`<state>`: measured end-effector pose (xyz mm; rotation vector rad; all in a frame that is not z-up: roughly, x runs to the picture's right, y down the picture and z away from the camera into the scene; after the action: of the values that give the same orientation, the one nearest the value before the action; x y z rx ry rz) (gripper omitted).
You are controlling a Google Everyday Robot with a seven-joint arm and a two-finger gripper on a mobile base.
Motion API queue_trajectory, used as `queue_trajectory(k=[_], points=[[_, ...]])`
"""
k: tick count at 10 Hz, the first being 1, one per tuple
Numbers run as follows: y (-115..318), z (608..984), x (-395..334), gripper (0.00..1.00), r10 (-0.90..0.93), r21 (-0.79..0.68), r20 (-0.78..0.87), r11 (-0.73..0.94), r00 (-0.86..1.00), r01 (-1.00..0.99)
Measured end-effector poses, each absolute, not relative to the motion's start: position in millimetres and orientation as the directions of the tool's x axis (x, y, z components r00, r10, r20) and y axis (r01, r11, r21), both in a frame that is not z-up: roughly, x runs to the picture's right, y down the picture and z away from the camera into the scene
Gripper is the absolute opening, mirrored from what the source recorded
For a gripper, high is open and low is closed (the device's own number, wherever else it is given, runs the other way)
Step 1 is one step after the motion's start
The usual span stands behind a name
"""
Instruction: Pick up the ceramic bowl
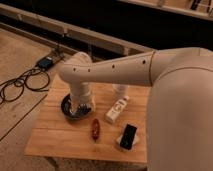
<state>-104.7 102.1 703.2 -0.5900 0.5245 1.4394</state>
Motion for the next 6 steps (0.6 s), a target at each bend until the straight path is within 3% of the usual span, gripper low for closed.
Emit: queue_trajectory(k=[3, 6], points=[[102, 704, -104, 0.65, 0.752, -0.058, -0.656, 0.039, 0.067, -0.998], [92, 736, -86, 0.65, 0.776, -0.056, -0.623, 0.083, 0.100, -0.995]])
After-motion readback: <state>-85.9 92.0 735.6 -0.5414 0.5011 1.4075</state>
